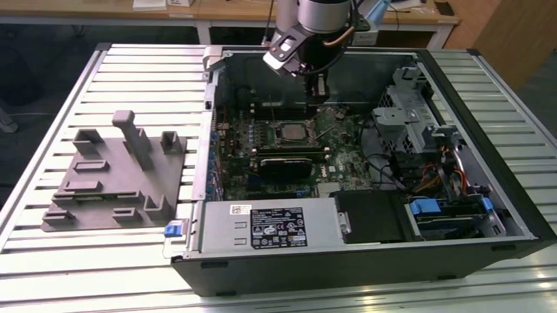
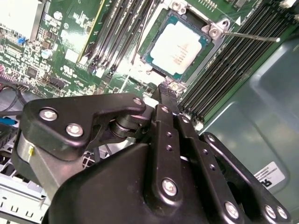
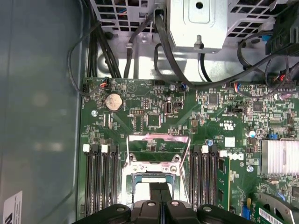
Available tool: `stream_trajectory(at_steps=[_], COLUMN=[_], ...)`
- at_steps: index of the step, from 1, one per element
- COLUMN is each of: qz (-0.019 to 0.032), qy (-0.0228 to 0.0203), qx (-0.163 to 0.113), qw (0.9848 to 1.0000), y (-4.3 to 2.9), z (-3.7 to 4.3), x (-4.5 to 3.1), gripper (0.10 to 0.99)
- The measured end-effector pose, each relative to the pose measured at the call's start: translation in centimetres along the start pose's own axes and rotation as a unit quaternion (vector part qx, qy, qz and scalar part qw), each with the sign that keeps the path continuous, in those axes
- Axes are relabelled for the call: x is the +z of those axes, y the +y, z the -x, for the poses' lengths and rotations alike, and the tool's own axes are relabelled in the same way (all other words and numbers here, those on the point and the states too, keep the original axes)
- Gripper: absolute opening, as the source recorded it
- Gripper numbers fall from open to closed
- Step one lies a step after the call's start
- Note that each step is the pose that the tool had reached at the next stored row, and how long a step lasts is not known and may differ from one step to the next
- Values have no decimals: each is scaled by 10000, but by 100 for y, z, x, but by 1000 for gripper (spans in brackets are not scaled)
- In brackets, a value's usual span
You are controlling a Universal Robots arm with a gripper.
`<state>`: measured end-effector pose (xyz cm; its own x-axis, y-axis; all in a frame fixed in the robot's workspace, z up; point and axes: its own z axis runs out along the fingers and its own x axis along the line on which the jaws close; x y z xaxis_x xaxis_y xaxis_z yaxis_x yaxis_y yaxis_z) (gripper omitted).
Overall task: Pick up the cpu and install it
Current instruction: 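Close the cpu cover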
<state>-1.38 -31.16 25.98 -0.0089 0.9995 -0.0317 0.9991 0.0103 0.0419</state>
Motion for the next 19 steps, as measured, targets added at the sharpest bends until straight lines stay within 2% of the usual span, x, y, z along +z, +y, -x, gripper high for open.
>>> stream_trajectory(at_steps=[10, 19], qz=[0, 0], qy=[0, -1], qx=[0, 0], qw=[10000, 10000], y=[94, 248], z=[1, 2], x=[4, 10], gripper=[106, 106])
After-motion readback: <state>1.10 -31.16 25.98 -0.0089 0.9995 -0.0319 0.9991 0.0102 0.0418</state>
